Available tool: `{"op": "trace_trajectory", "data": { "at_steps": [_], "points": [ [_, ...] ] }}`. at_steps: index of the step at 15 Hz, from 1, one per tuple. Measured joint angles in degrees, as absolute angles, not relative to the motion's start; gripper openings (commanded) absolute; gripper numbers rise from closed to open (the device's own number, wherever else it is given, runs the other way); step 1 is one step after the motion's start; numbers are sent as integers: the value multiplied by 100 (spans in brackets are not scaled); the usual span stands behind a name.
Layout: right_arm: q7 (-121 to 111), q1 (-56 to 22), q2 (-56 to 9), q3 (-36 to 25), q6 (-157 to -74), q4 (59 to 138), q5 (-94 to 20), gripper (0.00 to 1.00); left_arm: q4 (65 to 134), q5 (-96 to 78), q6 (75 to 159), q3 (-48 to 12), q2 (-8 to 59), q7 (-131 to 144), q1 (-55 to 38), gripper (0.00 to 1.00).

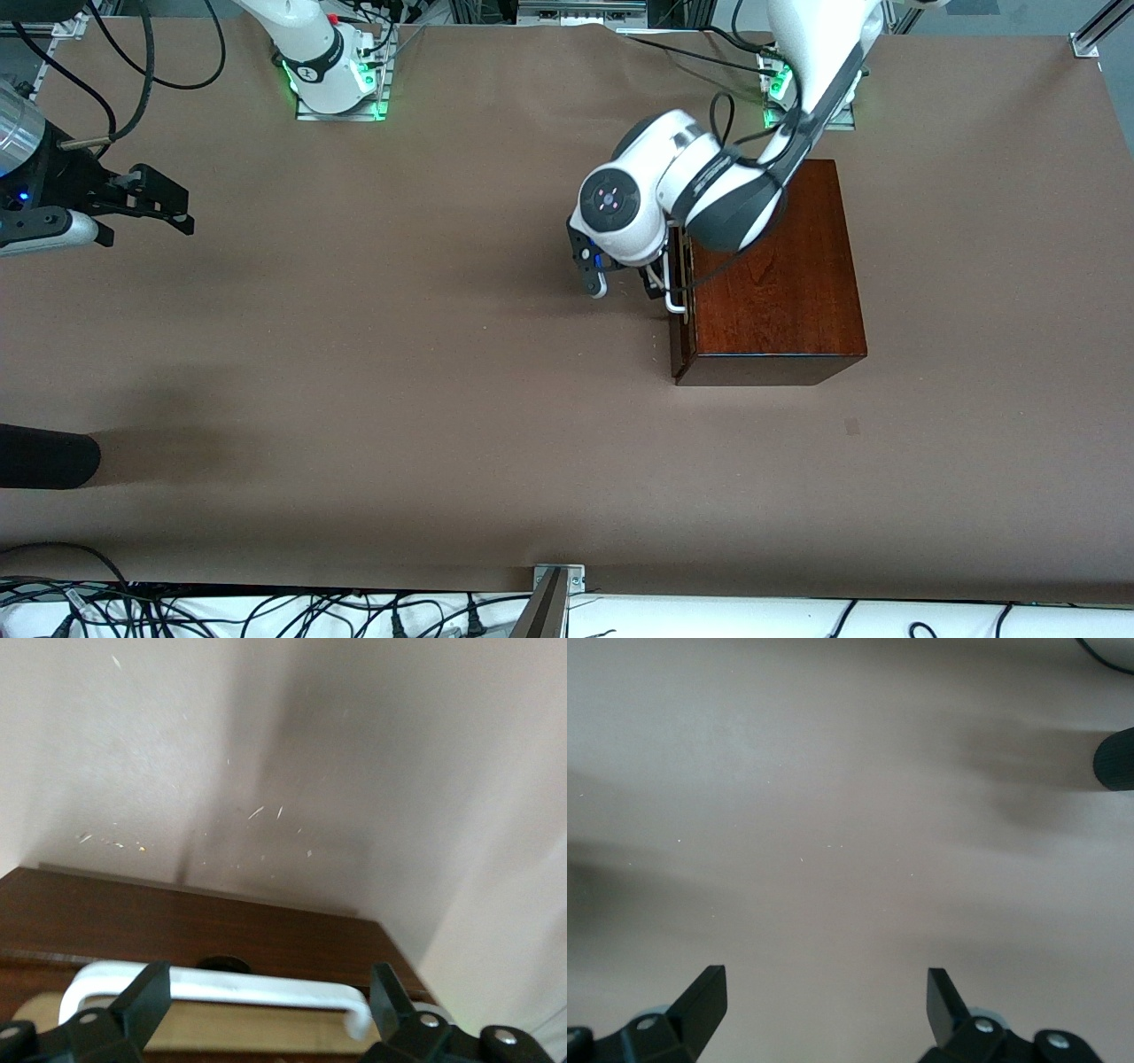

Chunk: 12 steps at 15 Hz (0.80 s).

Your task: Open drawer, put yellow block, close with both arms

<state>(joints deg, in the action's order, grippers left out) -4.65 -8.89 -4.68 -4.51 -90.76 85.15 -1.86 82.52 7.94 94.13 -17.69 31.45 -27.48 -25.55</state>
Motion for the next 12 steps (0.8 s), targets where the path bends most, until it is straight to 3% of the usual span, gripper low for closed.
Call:
{"op": "trace_trajectory", "data": {
  "at_steps": [5,12],
  "points": [
    [-462,-890,-468,-451,-9094,8515,-186,100,8250,616,8874,-1726,2188,-1351,-2283,100],
    [-461,-905,-468,-435,-9095,8515,-186,100,7916,611,8311,-1562,1331,-1041,-579,100]
  ]
}}
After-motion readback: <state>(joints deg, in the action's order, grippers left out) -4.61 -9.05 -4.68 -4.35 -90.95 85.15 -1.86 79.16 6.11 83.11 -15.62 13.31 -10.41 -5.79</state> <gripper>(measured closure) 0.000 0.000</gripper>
